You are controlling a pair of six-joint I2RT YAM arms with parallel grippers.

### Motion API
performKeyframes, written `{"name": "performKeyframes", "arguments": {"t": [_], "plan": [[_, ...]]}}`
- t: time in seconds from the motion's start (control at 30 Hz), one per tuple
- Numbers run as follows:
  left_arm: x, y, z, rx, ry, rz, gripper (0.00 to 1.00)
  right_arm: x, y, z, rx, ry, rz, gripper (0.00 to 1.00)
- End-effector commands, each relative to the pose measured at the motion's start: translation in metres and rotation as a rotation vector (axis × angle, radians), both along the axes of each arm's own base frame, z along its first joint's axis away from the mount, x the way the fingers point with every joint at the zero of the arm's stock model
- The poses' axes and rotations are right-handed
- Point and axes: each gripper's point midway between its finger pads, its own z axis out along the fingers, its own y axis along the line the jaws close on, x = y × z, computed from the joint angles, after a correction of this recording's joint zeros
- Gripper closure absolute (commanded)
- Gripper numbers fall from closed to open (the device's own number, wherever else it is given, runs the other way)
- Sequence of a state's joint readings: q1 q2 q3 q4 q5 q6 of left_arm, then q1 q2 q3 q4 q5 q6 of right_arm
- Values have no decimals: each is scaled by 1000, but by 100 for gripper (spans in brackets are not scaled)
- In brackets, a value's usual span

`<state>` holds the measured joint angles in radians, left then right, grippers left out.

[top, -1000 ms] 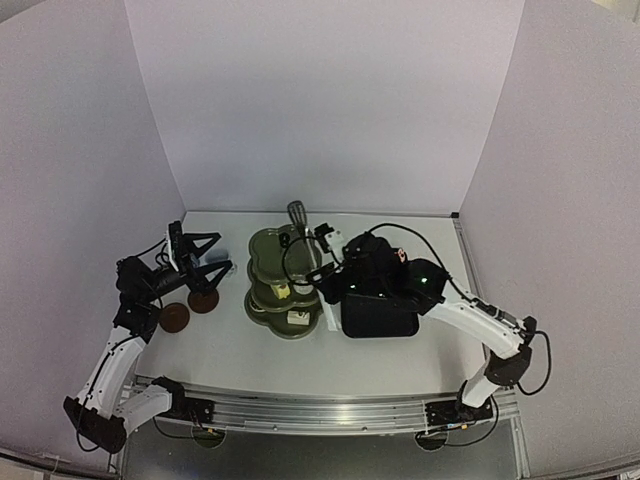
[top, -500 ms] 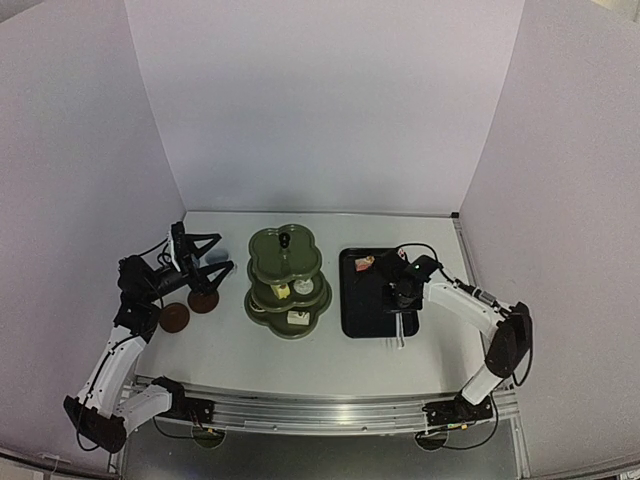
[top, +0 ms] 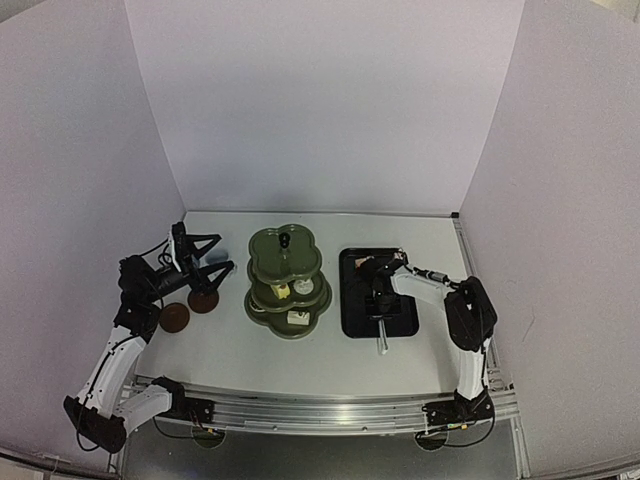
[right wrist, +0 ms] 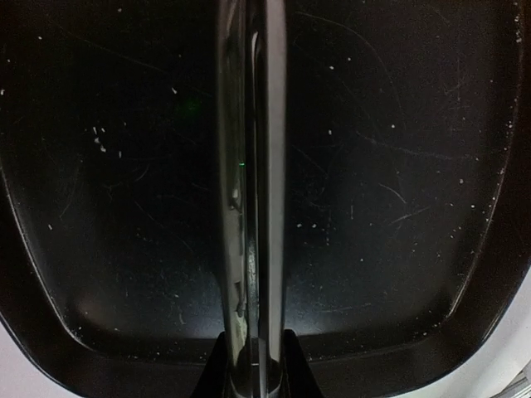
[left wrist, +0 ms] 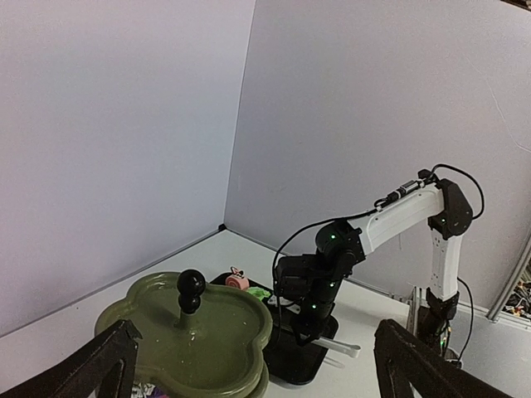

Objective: Serve the afternoon tea

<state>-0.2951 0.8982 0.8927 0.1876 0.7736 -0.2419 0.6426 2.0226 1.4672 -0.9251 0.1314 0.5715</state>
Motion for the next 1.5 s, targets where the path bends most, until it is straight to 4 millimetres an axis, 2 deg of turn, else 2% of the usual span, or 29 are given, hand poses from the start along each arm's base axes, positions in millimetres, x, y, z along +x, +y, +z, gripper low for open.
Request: {"name": "performKeyframes", "arguments": {"t": [0.0, 0.17, 0.47, 0.63, 0.8, 1.0, 1.07, 1.13, 1.17, 1.3, 1.47], "plan": [[0, 3, 2, 2, -20, 20, 1, 17, 16, 3, 44, -32, 24, 100], [1, 3, 4, 1, -31, 23, 1, 18, 16, -21, 23, -8, 21, 99], [1, 4, 1, 10, -30, 37, 1, 24, 10, -28, 2, -54, -64, 74], [1, 5, 1, 12, -32, 39, 1, 20, 10, -37, 7, -40, -103, 66], [2, 4, 0, 17, -30, 40, 1, 18, 4, -33, -23, -76, -167, 56], [2, 5, 0, 17, -33, 43, 1, 15, 12, -24, -55, -148, -141, 50], [2, 5, 0, 18, -35, 46, 0, 12, 10, -22, -72, -173, -147, 42], [1, 5, -1, 21, -35, 47, 1, 10, 7, -21, -81, -203, -165, 26], [1, 6, -1, 22, -34, 48, 1, 9, 5, -20, -83, -218, -172, 24], [1, 6, -3, 22, -34, 49, 1, 8, 0, -18, -67, -311, -191, 25], [1, 6, -4, 21, -34, 53, 0, 10, 18, -7, -3, -466, -130, 32]]}}
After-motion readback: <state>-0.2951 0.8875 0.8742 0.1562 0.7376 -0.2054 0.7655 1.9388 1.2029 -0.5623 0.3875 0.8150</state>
